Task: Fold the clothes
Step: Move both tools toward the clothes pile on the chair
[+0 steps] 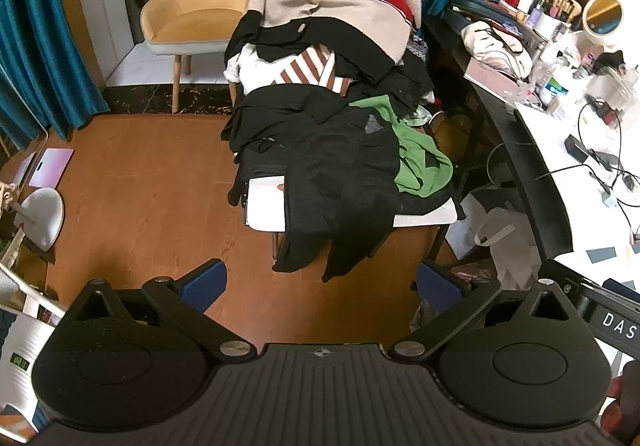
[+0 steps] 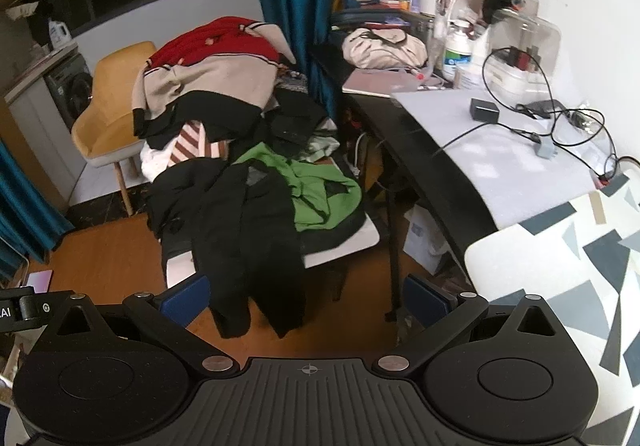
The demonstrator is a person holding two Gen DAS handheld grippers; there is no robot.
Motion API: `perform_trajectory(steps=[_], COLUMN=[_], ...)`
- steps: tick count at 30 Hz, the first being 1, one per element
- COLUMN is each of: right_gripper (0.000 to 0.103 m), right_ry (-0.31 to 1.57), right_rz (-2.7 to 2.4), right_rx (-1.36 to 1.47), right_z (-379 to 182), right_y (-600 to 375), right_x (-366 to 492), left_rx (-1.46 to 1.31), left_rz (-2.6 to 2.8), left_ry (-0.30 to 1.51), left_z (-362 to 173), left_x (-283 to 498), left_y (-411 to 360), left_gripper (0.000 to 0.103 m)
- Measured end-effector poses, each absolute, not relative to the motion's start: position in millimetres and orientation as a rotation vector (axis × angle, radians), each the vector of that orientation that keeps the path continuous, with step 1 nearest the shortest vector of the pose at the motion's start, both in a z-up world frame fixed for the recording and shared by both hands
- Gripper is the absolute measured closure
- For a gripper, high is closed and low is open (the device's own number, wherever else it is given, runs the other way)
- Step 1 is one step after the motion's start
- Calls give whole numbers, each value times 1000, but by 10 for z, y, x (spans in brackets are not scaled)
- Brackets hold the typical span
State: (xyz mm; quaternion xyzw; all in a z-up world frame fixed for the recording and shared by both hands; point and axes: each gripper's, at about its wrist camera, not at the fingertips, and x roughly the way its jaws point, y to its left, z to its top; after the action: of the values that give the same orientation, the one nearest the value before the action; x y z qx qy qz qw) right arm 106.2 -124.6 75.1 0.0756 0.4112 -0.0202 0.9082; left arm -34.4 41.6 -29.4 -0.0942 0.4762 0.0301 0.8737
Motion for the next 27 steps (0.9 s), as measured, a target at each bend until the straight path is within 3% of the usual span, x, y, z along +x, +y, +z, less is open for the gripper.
perform_trajectory(steps=[18,27], right_gripper=[1,1], right_ry=[803,866], right_rz=[-104,-177], right_rx=[107,137], right_z=[911,745], right_y=[-1054,-1041], right_x=[927,986], left_rx=[-182,-157], left_rz=[34,-32], left_ry=[1001,1051], left_z=[-298,-498], left_x=[-319,-181], left_y=[592,615], left_gripper=[0,0])
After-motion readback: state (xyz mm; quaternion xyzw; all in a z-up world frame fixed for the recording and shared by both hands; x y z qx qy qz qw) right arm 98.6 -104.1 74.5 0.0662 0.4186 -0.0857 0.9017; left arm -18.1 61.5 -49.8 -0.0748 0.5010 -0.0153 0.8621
